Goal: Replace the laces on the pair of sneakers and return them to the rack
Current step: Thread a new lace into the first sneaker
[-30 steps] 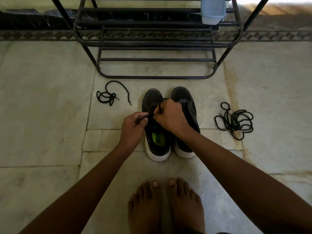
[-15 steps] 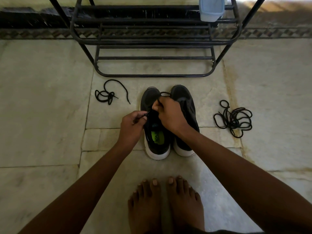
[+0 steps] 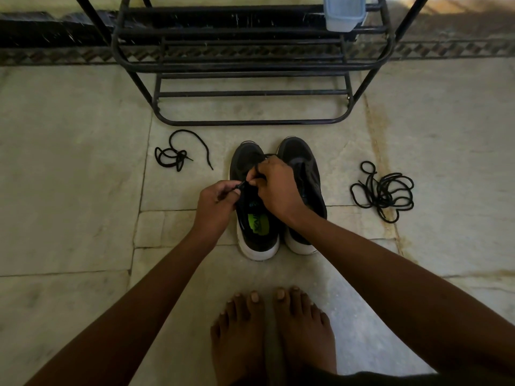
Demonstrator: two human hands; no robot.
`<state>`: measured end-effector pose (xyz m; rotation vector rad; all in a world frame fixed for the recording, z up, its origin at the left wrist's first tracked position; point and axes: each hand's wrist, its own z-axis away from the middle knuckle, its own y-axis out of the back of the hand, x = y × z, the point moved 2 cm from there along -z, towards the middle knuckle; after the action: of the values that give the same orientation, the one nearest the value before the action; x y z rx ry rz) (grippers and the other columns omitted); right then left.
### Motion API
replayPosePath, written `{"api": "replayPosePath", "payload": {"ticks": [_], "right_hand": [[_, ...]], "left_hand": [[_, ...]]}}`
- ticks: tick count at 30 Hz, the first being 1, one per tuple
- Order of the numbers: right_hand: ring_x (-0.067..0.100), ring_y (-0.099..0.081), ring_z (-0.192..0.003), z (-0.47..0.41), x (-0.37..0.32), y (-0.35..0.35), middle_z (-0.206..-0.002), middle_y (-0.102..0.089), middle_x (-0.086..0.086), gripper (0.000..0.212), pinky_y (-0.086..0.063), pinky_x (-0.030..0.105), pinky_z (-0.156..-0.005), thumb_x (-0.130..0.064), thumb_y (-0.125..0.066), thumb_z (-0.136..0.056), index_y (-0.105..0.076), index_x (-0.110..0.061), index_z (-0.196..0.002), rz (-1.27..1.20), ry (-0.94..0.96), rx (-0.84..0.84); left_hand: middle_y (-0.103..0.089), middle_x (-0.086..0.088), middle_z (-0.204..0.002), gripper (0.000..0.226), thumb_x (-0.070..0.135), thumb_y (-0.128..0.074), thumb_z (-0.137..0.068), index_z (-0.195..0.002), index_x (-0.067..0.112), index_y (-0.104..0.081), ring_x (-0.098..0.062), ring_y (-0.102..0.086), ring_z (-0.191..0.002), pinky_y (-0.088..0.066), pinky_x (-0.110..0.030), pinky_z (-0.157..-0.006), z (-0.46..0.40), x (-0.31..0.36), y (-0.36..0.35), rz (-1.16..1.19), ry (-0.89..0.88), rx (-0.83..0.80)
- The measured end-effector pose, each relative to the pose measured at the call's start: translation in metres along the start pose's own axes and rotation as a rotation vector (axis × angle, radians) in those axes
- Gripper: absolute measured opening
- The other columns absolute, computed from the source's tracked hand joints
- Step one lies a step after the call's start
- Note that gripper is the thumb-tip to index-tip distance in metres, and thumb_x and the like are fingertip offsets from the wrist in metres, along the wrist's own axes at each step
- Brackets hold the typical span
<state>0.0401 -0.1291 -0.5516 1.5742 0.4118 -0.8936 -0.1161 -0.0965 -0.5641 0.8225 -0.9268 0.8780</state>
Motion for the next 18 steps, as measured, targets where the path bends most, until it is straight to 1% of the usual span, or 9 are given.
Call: {"api": "replayPosePath", "payload": {"ticks": [2, 4, 6, 9, 12, 16, 18], "right_hand": [[0.018, -0.064, -0.089, -0.002, 0.000, -0.003, -0.094, -0.069, 0.008, 0.018, -0.056, 0.030, -0.084, 0.008, -0.065, -0.085, -0.075, -0.007, -0.085, 0.038, 0.008, -0.016], [0.018, -0.067, -0.086, -0.004, 0.000, -0.004, -0.092, -0.071, 0.008, 0.015, -0.058, 0.036, -0.082, 0.006, -0.067, -0.085, -0.075, -0.006, -0.086, 0.050, 0.011, -0.051], [0.017, -0.068, -0.085, -0.006, -0.001, -0.004, -0.090, -0.073, 0.006, 0.014, -0.059, 0.039, -0.081, 0.002, -0.068, -0.085, -0.076, -0.009, -0.085, 0.049, 0.005, -0.074], [0.017, -0.068, -0.084, -0.005, 0.000, -0.004, -0.089, -0.073, 0.001, 0.013, -0.060, 0.044, -0.079, -0.007, -0.067, -0.086, -0.076, -0.017, -0.083, 0.052, -0.009, -0.088], [0.021, -0.066, -0.089, -0.002, -0.002, -0.004, -0.093, -0.070, 0.000, 0.010, -0.058, 0.047, -0.081, -0.018, -0.065, -0.087, -0.073, -0.024, -0.086, 0.107, 0.010, -0.094], [0.029, -0.060, -0.101, 0.003, -0.007, -0.001, -0.099, -0.065, 0.007, 0.010, -0.050, 0.049, -0.086, -0.019, -0.063, -0.090, -0.073, -0.020, -0.094, 0.244, 0.055, -0.069], [0.030, -0.059, -0.103, 0.004, -0.009, -0.001, -0.100, -0.065, 0.008, 0.011, -0.049, 0.049, -0.086, -0.020, -0.062, -0.091, -0.072, -0.019, -0.095, 0.274, 0.074, -0.057]], "left_hand": [[-0.076, -0.008, -0.109, 0.023, 0.004, -0.056, -0.101, -0.118, 0.009, -0.072, -0.020, -0.072, -0.105, -0.059, -0.034, -0.090, 0.000, 0.000, 0.000, 0.004, 0.005, -0.002], [-0.075, -0.009, -0.110, 0.024, 0.004, -0.056, -0.101, -0.119, 0.008, -0.071, -0.021, -0.072, -0.106, -0.059, -0.035, -0.091, -0.001, 0.000, 0.001, 0.009, 0.010, -0.005], [-0.075, -0.011, -0.112, 0.025, 0.004, -0.056, -0.101, -0.121, 0.006, -0.071, -0.020, -0.072, -0.106, -0.059, -0.033, -0.091, -0.001, 0.000, 0.001, 0.008, 0.015, -0.004], [-0.075, -0.011, -0.111, 0.025, 0.004, -0.057, -0.101, -0.123, 0.004, -0.070, -0.020, -0.072, -0.106, -0.059, -0.030, -0.088, -0.001, 0.000, 0.001, 0.015, 0.026, 0.005], [-0.075, -0.010, -0.111, 0.025, 0.004, -0.057, -0.101, -0.123, 0.004, -0.070, -0.020, -0.072, -0.106, -0.059, -0.027, -0.085, -0.001, 0.000, 0.001, 0.024, 0.033, 0.001], [-0.075, -0.009, -0.111, 0.026, 0.005, -0.057, -0.101, -0.124, 0.004, -0.070, -0.018, -0.072, -0.105, -0.059, -0.023, -0.083, -0.001, 0.000, 0.001, 0.039, 0.037, -0.007], [-0.076, -0.007, -0.111, 0.026, 0.006, -0.058, -0.101, -0.124, 0.005, -0.070, -0.017, -0.072, -0.105, -0.058, -0.023, -0.083, 0.000, 0.001, 0.001, 0.042, 0.036, -0.009]]}}
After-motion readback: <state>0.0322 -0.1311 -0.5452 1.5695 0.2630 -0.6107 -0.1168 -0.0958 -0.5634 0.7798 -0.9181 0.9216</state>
